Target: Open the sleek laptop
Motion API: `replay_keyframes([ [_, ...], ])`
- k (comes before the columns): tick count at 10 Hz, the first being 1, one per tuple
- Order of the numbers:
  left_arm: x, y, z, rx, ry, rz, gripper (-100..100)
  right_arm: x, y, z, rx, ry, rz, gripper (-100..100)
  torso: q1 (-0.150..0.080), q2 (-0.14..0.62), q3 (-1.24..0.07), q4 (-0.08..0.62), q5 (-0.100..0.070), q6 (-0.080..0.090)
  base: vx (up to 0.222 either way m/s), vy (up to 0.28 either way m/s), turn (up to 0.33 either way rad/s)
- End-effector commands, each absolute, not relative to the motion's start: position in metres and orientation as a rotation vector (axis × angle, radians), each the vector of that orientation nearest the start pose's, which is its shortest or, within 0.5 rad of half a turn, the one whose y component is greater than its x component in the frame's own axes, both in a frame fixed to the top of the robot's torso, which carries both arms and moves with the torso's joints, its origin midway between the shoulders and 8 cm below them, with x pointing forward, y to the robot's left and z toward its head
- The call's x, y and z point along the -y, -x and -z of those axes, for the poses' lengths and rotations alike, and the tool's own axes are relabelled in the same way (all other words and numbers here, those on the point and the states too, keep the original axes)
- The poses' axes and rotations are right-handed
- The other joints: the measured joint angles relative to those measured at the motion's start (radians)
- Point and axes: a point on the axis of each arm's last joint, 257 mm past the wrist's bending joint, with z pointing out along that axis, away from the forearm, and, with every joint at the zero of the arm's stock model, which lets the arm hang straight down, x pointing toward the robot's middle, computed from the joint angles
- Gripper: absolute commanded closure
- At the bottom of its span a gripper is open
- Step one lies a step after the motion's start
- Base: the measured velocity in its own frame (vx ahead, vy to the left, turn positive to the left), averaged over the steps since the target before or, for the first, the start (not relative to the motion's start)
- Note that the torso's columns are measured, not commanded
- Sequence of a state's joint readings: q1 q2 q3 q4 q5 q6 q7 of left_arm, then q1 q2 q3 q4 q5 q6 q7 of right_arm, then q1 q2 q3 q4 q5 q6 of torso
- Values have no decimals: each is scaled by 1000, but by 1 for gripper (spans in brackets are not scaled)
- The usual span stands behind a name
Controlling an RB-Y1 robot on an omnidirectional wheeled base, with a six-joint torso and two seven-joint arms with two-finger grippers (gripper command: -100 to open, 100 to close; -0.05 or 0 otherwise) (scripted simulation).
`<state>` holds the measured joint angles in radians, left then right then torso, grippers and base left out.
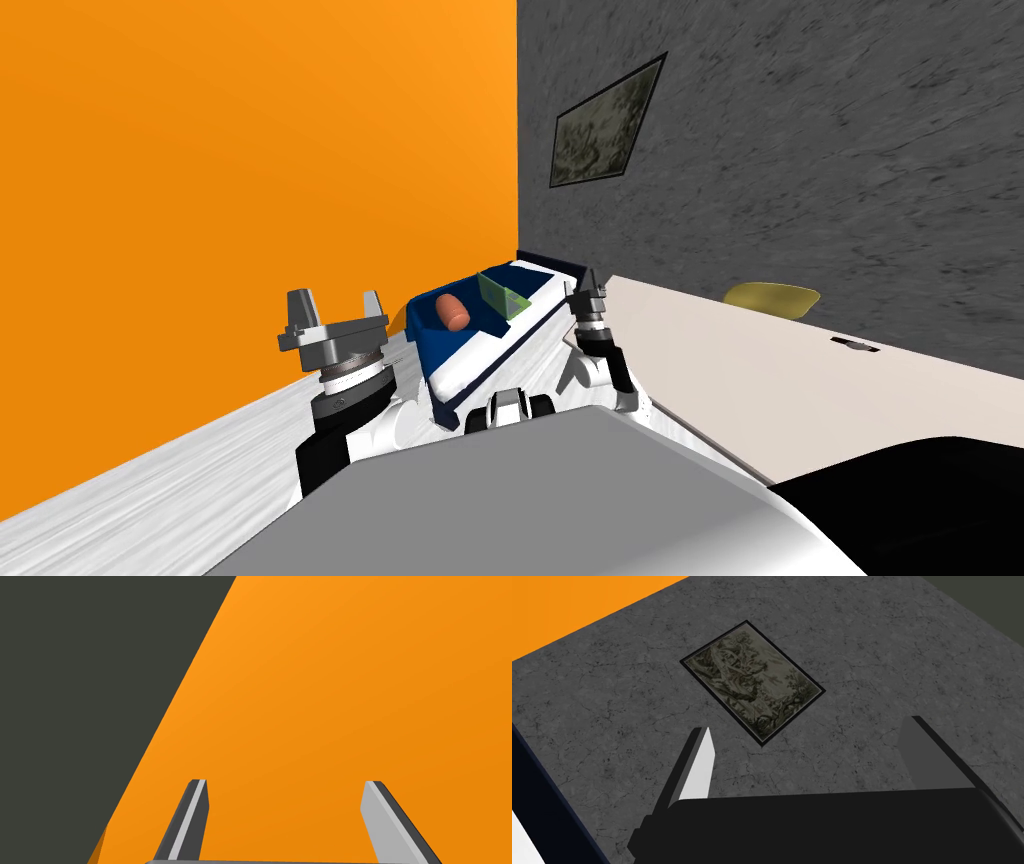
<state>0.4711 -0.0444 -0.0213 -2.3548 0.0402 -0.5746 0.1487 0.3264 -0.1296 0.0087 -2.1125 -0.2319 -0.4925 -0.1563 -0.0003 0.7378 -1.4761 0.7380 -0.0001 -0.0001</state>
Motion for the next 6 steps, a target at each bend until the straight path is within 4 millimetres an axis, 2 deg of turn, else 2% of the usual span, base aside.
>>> replay_keyframes([
  [1,-275,-313,-78,-388,614,1533,0,289,-408,4,-544,-877,-1675,-100,0,0,0,0,0,0,-12,-17,49],
  [2,-275,-313,-78,-388,614,1533,0,291,-408,4,-533,-887,-1685,-100,0,0,0,0,0,0,-9,-16,33],
  [3,-275,-313,-78,-388,614,1533,0,295,-420,14,-537,-937,-1700,-100,0,0,0,0,0,0,-9,-17,53],
  [4,-275,-313,-78,-388,614,1533,0,297,-421,14,-522,-951,-1714,-100,0,0,0,0,0,0,-8,-14,25],
  [5,-275,-313,-78,-388,614,1533,0,300,-434,24,-528,-1001,-1728,-100,0,0,0,0,0,0,-8,-14,54],
  [6,-275,-313,-78,-388,614,1533,0,303,-434,25,-510,-1019,-1744,-100,0,0,0,0,0,0,-6,-15,35],
])
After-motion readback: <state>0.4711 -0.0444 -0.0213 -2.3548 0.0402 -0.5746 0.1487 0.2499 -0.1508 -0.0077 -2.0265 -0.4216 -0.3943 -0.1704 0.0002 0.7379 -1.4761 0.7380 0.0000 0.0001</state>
